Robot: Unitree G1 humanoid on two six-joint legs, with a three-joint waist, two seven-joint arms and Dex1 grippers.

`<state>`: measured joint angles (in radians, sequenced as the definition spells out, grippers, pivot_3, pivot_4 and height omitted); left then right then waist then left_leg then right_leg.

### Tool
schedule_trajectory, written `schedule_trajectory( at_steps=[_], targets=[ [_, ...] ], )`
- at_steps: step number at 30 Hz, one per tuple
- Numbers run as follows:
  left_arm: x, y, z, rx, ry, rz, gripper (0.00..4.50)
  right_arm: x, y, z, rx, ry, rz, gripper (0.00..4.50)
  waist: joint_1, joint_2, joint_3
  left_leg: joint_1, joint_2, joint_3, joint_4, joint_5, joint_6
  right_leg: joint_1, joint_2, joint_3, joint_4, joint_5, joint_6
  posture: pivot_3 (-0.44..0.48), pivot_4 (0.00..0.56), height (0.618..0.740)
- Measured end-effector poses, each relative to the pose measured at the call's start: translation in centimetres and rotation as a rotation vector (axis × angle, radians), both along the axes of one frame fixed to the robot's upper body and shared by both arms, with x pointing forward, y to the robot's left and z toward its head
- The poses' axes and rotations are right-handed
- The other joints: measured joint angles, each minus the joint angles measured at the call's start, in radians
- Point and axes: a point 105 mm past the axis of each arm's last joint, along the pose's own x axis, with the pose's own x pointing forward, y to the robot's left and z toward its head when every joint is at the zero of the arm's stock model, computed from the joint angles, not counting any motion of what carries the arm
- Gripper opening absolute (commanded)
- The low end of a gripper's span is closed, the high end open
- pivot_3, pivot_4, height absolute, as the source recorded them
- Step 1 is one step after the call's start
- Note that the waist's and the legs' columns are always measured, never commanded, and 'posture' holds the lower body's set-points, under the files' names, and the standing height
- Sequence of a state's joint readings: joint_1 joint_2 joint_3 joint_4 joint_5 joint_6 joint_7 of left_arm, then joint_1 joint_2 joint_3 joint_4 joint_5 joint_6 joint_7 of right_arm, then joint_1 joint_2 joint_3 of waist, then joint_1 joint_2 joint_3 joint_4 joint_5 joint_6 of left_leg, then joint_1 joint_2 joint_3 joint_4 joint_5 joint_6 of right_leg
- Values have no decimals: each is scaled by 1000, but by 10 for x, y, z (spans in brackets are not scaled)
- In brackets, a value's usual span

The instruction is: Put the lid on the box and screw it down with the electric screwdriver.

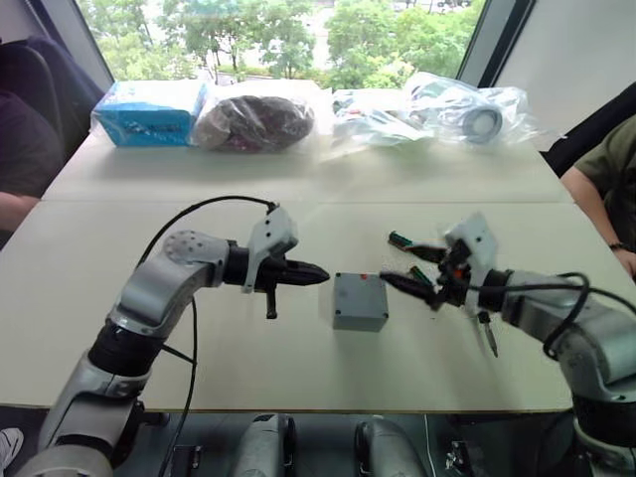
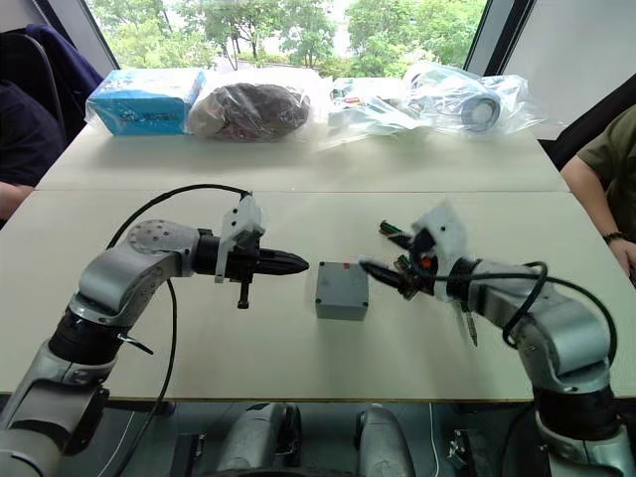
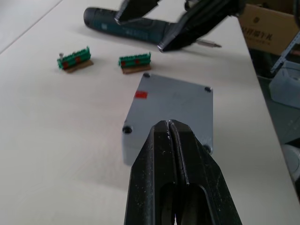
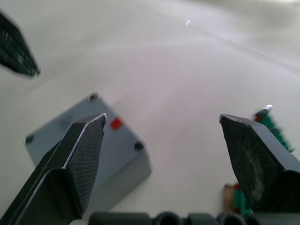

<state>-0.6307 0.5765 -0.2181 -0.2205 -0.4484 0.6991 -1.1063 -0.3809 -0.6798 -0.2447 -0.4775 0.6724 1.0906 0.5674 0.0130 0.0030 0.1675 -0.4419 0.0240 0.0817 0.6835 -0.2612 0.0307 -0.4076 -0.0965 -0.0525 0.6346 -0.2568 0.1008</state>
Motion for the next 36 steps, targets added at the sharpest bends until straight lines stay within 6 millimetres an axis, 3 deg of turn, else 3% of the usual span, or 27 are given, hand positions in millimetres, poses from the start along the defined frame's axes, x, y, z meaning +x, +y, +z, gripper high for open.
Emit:
schedule_trajectory(
  at_steps=[3,5,11,13,24,36],
  targets=[
    [-4,-8,15,-30,-44,-39,0,22,-43,22,20,46,-203,4033,3,0,0,0,-1,0,0,0,0,0,0,0,0,0,0,0,150,740],
    [-7,-13,17,-53,-37,-55,0,28,-67,27,-14,91,-309,4281,2,0,0,0,-1,0,-1,0,0,0,0,0,-1,0,0,0,150,740],
    [-19,-22,22,-60,-74,-99,0,19,-124,11,-240,291,-461,4281,-2,1,0,0,-1,2,-1,-1,1,-1,0,1,-1,0,0,0,150,740],
    [-21,-25,22,-81,-64,-108,0,15,-133,3,-236,377,-465,4281,-2,1,0,0,0,1,-1,-1,1,0,0,1,-1,0,0,0,150,740],
    [-25,-27,5,-89,-12,-80,0,5,-120,-35,-144,687,-318,4281,1,1,0,-1,-1,1,0,-1,1,-1,0,2,-1,0,0,0,150,740],
    [-27,-29,2,-93,-23,-43,0,10,-109,-65,-249,771,-238,4281,-1,1,0,0,0,2,0,-1,1,-1,0,2,-1,0,0,0,150,740]
  ],
)
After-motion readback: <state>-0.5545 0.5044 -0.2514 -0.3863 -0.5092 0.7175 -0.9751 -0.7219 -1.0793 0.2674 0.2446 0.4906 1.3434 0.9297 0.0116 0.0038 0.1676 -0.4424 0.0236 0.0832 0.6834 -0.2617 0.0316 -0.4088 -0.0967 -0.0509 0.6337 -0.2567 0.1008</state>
